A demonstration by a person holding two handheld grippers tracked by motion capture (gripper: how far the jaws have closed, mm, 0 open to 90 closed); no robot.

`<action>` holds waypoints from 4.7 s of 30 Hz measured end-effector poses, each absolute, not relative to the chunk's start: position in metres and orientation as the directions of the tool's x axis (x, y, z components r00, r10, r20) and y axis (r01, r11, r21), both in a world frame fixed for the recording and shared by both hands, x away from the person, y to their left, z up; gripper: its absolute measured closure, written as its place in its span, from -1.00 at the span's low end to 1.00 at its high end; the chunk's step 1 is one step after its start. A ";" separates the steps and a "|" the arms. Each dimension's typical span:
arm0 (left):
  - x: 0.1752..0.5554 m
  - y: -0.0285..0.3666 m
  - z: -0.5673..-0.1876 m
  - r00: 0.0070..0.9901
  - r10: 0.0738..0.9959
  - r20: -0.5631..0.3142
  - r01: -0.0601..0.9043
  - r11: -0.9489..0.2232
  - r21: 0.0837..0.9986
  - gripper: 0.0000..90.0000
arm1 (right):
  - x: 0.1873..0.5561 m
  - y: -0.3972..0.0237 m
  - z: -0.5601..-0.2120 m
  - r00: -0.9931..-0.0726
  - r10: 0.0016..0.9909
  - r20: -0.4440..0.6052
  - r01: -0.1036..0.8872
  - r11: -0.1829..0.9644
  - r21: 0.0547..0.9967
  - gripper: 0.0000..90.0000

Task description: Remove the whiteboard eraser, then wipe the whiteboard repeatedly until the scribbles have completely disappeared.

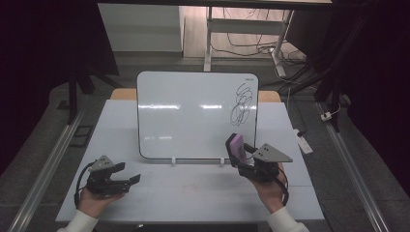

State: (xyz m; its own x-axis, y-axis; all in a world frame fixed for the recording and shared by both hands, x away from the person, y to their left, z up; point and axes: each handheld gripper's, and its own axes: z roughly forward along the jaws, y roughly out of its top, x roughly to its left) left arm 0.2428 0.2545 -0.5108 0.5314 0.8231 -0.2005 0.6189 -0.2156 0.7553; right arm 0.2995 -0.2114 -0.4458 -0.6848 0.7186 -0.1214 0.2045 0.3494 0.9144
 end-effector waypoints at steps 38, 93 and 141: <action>0.243 0.254 -0.512 0.559 0.802 -0.210 0.619 -0.235 0.749 -0.57 | 0.420 -0.206 -0.350 -0.444 0.877 -0.185 0.182 0.291 0.939 -0.10; 0.244 0.260 -0.514 0.553 0.798 -0.242 0.642 -0.222 0.734 -0.59 | 0.425 -0.166 -0.382 -0.546 0.773 -0.322 0.226 0.506 0.832 -0.09; 0.246 0.264 -0.515 0.543 0.800 -0.255 0.649 -0.207 0.732 -0.59 | 0.458 -0.175 -0.349 -0.478 0.833 -0.277 0.210 0.415 0.885 -0.09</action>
State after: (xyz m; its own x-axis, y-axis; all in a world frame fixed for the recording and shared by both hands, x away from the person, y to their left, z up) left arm 0.2461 0.2641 -0.5151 0.5433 0.7998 -0.2554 0.6491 -0.2073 0.7319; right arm 0.4579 -0.1750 -0.3490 -0.4782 0.8333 -0.2773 0.2098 0.4151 0.8853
